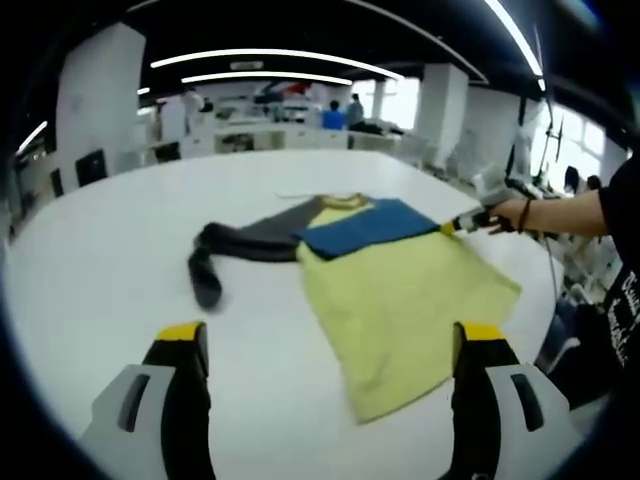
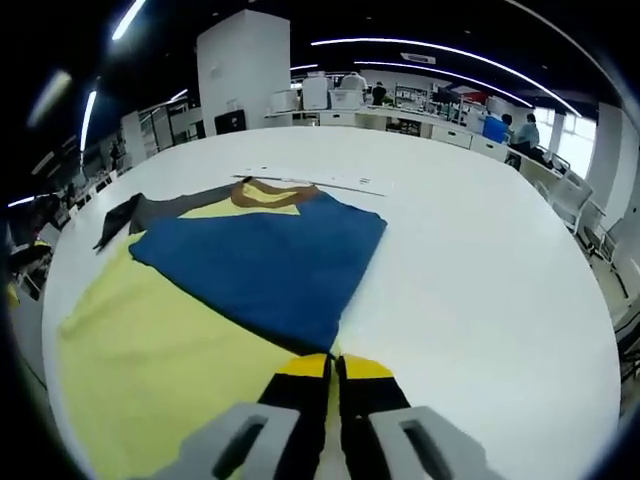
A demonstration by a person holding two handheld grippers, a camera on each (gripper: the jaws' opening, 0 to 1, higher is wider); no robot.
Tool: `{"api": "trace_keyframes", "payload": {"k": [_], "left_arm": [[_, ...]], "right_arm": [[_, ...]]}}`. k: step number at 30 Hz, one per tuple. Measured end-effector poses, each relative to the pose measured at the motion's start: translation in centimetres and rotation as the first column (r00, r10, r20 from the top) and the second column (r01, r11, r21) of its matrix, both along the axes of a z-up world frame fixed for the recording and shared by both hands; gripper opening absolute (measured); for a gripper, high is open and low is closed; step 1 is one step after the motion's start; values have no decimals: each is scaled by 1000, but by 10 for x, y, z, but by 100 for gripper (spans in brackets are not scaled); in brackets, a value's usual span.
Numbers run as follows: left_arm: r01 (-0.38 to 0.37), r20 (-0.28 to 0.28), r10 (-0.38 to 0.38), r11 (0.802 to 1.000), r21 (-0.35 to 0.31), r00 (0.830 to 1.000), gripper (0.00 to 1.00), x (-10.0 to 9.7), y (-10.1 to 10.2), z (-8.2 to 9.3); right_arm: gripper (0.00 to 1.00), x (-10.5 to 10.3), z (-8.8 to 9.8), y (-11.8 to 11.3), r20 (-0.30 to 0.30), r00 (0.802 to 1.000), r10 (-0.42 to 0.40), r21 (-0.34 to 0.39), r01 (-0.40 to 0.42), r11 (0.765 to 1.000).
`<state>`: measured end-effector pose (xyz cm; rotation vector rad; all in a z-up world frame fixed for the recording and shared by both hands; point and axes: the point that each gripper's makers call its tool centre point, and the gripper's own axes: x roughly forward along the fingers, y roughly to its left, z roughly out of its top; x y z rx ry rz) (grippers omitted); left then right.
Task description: Fold the garment on the visible template until the final outline fits inside the template.
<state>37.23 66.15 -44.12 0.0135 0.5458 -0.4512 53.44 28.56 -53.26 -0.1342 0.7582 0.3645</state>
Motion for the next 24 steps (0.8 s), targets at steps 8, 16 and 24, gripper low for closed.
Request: {"api": "trace_keyframes", "payload": {"k": [8, 16, 24], "left_arm": [[-10, -5, 10, 1000, 8, 1000, 96, 4, 4, -3], [-26, -11, 26, 1000, 13, 1000, 94, 7, 11, -6], [-33, -23, 33, 999, 13, 999, 93, 7, 14, -9]], "right_arm": [[0, -3, 4, -13, -12, 1000, -14, 8, 14, 1000], [0, -3, 2, -23, -19, 999, -30, 10, 30, 999], [0, -3, 2, -33, -26, 999, -40, 13, 40, 999]]}}
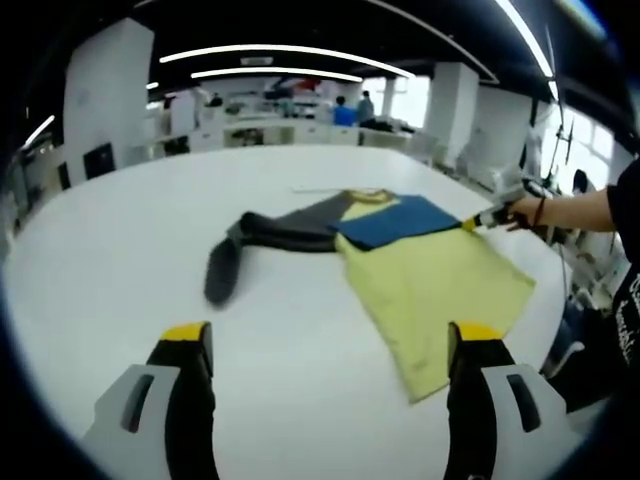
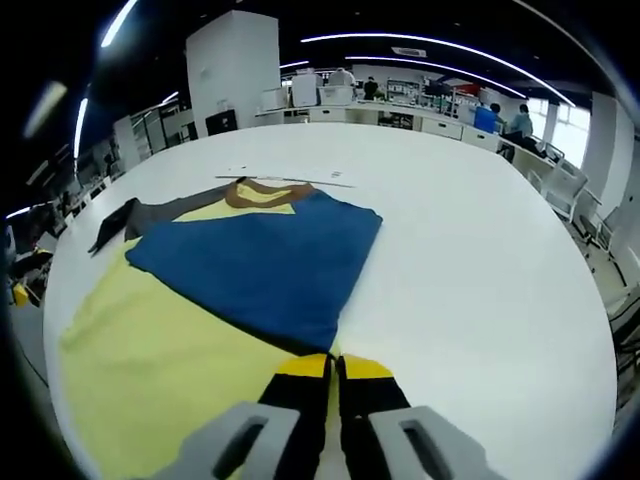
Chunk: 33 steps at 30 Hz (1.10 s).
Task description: Fold the garment on the visible template until the final outline fits inside the template.
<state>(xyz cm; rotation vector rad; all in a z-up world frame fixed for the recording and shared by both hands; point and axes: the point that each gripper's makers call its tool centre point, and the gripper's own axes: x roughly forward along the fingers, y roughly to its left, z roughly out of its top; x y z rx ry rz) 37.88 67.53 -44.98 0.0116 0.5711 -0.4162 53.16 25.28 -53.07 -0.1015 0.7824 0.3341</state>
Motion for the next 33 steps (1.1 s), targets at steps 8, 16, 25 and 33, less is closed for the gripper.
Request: {"api": "trace_keyframes", "payload": {"k": [8, 16, 25, 33], "left_arm": [[-2, -3, 2, 1000, 7, 1000, 92, 0, 1, -1], [-4, 0, 4, 1000, 10, 1000, 92, 1, 2, 0], [-3, 5, 3, 1000, 10, 1000, 92, 6, 2, 2], [-3, 13, 3, 1000, 3, 1000, 92, 12, 2, 7]], "right_arm": [[0, 0, 0, -9, -7, 1000, -10, -6, 10, 1000], [0, 0, 0, -19, -13, 1000, -21, -19, 20, 1000], [13, 0, 1, -23, -20, 994, -106, 42, 107, 993], [46, 0, 21, -17, 16, 994, -106, 108, 103, 989]]}}
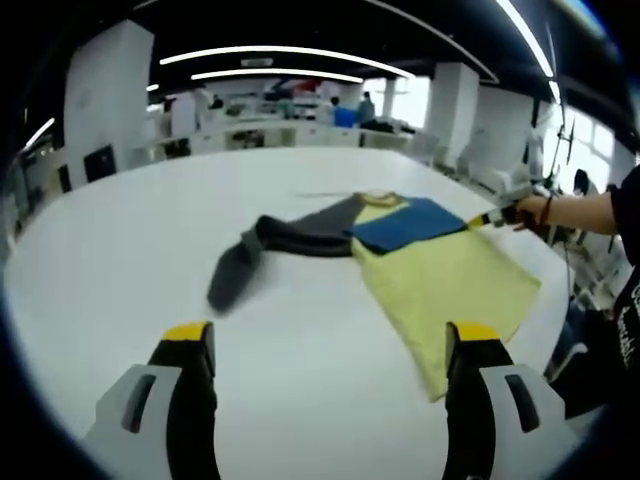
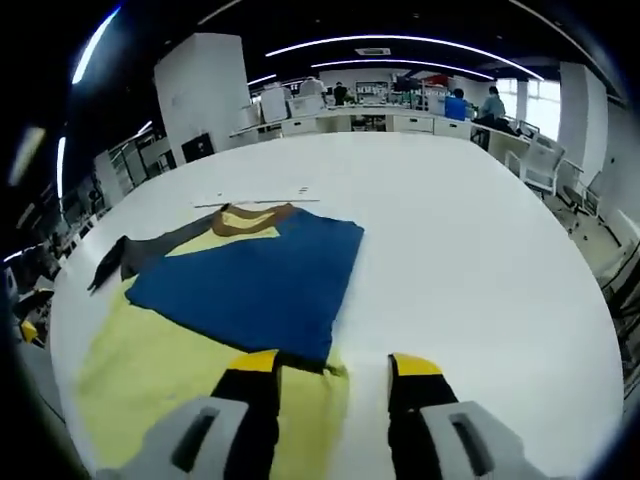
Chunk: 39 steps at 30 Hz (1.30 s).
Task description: Fold the garment on the visible template until the final outline fits inside the template.
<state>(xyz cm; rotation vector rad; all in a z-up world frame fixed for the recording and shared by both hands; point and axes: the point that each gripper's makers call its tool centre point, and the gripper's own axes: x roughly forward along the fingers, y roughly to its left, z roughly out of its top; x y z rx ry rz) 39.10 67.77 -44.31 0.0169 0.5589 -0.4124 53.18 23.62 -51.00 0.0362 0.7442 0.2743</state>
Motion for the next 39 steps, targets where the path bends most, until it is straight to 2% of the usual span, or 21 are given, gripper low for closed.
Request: {"api": "trace_keyframes", "payload": {"k": [8, 14, 20, 23, 27, 31, 36, 39], "left_arm": [[-29, 16, 29, 1000, -10, 999, 92, 15, 12, 4], [-53, 12, 53, 999, -9, 998, 91, 28, 23, 1], [-76, 3, 76, 997, -6, 997, 87, 39, 34, -6], [-105, 12, 105, 994, 12, 994, 79, 46, 45, -9], [-127, 13, 127, 992, 7, 992, 76, 51, 52, -10], [-156, 16, 156, 988, -2, 988, 67, 59, 61, -12], [-176, 9, 176, 984, 31, 984, 59, 72, 78, -20], [-197, 4, 198, 979, 54, 980, 52, 81, 89, -25]], "right_arm": [[80, -18, 27, 24, 34, 994, 106, 42, -107, 993], [90, -42, 50, 44, 64, 980, 188, 82, -193, 978], [96, -65, 70, 62, 89, 962, 259, 102, -267, 958], [100, -76, 76, 68, 96, 959, 268, 118, -279, 953], [100, -90, 81, 73, 94, 953, 289, 123, -299, 946], [100, -103, 85, 79, 96, 942, 320, 105, -330, 938], [99, -117, 89, 83, 87, 937, 339, 93, -346, 933], [98, -123, 90, 83, 85, 941, 328, 91, -335, 938]]}}
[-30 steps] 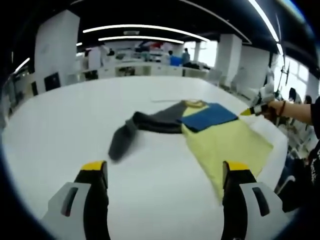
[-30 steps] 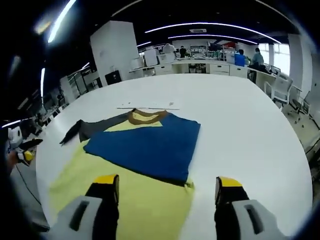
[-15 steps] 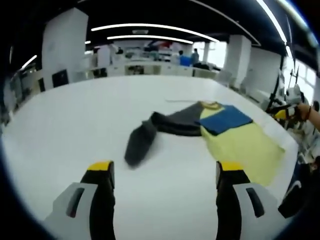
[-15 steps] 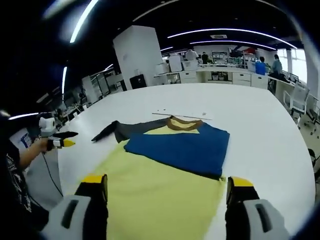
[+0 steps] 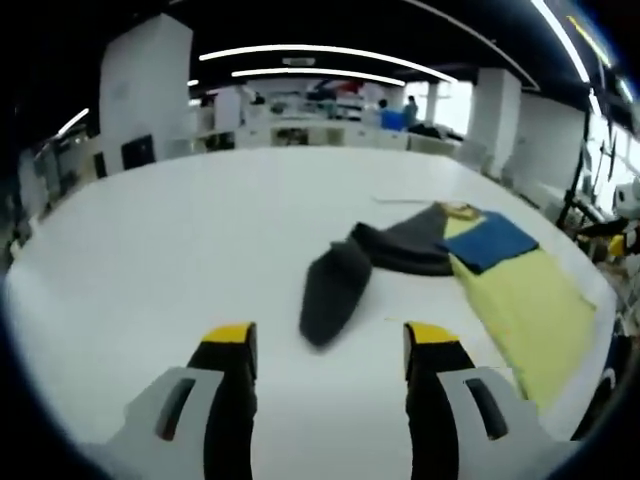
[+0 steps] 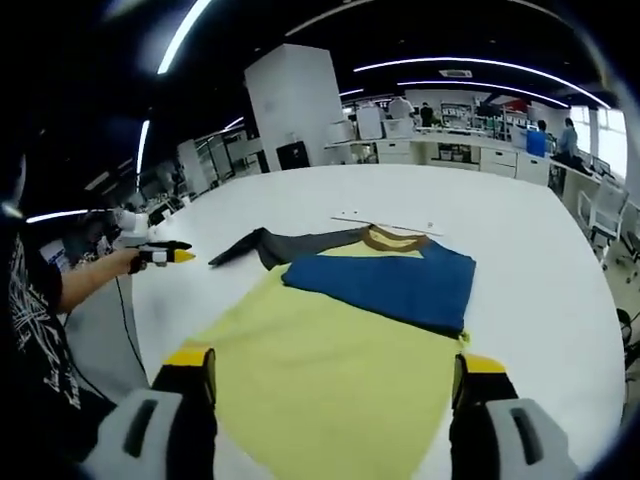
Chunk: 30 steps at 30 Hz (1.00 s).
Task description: Fold the garment on the visible template until the final outline fits inside the template.
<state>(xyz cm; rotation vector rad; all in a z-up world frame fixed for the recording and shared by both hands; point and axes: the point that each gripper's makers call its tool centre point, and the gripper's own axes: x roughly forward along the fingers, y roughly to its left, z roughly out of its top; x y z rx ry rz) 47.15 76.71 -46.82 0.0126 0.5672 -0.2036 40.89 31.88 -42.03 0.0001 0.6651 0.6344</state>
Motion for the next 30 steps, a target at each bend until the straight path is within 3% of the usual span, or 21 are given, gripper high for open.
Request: {"api": "trace_keyframes", "payload": {"k": [5, 15, 28, 29, 30], "left_arm": [[-35, -10, 35, 999, -4, 999, 39, 13, 11, -12], [-35, -61, 35, 999, 4, 998, 29, 29, 12, -39], [-49, -114, 43, 997, -52, 993, 16, 41, 4, -60], [-46, -82, 43, 998, -44, 996, 14, 45, 5, -56], [-52, -105, 46, 997, -55, 993, 13, 44, 4, -60]], "right_arm": [[97, -6, 2, -2, 9, 1000, -30, 1, 29, 1000], [97, -11, -3, -8, 1, 999, -53, -47, 53, 997], [99, -11, 7, 1, 27, 999, -32, -37, 33, 999], [99, -11, 6, 0, 25, 999, -34, -40, 35, 999], [99, -11, 6, 0, 25, 999, -35, -44, 36, 998]]}}
